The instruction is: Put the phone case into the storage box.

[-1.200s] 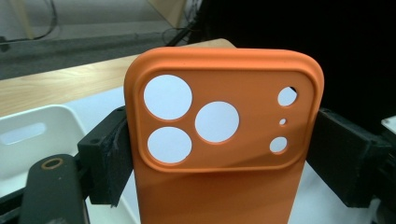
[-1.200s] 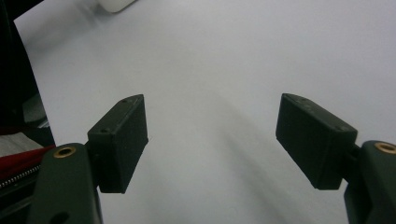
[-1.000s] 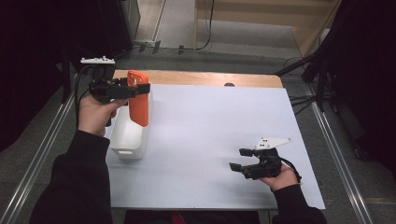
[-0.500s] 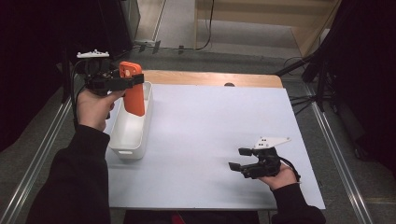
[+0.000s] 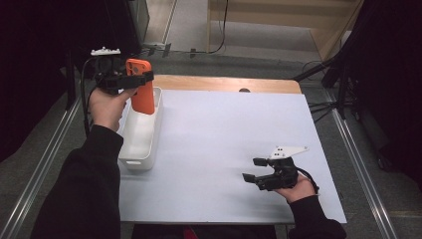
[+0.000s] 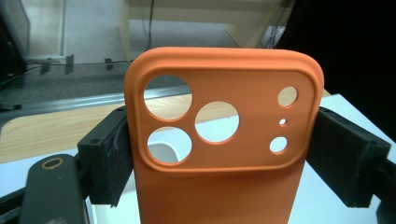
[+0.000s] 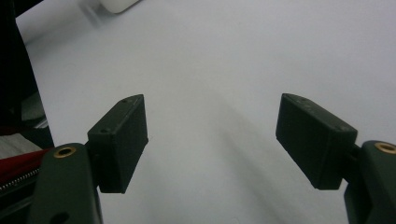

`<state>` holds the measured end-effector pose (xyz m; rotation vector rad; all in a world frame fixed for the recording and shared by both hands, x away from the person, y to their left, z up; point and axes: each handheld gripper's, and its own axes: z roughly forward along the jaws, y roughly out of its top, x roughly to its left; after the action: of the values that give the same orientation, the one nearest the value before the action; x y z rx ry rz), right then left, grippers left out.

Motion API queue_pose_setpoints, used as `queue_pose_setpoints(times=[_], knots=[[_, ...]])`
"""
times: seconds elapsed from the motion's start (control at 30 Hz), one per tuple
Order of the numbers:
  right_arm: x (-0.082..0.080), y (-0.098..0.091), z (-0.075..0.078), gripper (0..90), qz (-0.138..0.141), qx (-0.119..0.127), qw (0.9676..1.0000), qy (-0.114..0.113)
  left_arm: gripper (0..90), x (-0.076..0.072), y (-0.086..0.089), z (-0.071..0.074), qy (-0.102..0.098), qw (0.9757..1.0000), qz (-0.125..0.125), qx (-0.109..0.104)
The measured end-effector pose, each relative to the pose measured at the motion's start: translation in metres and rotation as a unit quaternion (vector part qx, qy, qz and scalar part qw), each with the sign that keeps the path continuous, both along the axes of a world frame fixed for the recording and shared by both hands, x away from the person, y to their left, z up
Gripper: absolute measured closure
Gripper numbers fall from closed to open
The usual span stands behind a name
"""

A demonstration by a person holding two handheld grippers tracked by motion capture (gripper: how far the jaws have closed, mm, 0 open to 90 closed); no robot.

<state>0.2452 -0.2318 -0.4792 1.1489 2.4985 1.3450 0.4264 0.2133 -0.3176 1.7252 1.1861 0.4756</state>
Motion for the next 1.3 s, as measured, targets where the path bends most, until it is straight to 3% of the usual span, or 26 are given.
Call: queue_pose_setpoints(times=[0.1, 0.23, 0.4, 0.5, 0.7, 0.83, 1.3], knots=[[0.0, 0.0, 0.0, 23.6, 0.001, 0.002, 1.0, -0.004, 16.3, 0.007, -0.004, -0.002, 0.002, 1.0, 0.006, 0.007], [-0.001, -0.001, 0.001, 23.6, 0.0, 0.005, 1.0, -0.006, 16.4, 0.012, -0.005, -0.001, -0.007, 0.9998, 0.02, 0.002], [-0.001, -0.002, 0.001, 23.6, -0.002, 0.008, 1.0, -0.003, 16.4, 0.018, -0.008, 0.003, -0.017, 0.9991, 0.036, 0.013], [-0.001, -0.002, 0.001, 23.6, -0.004, 0.009, 0.9999, -0.004, 16.3, 0.021, -0.007, 0.005, -0.024, 0.9989, 0.039, 0.005], [-0.002, -0.004, 0.002, 23.7, -0.011, 0.012, 0.9999, -0.005, 16.3, 0.028, -0.01, 0.005, -0.021, 0.9985, 0.046, 0.018], [-0.002, -0.003, 0.002, 23.7, -0.007, 0.01, 0.9999, -0.006, 16.3, 0.037, -0.009, 0.003, -0.013, 0.9986, 0.049, 0.013], [-0.002, -0.006, 0.002, 23.7, -0.009, 0.017, 0.9998, -0.006, 16.3, 0.06, -0.009, -0.008, -0.025, 0.9952, 0.091, 0.026]])
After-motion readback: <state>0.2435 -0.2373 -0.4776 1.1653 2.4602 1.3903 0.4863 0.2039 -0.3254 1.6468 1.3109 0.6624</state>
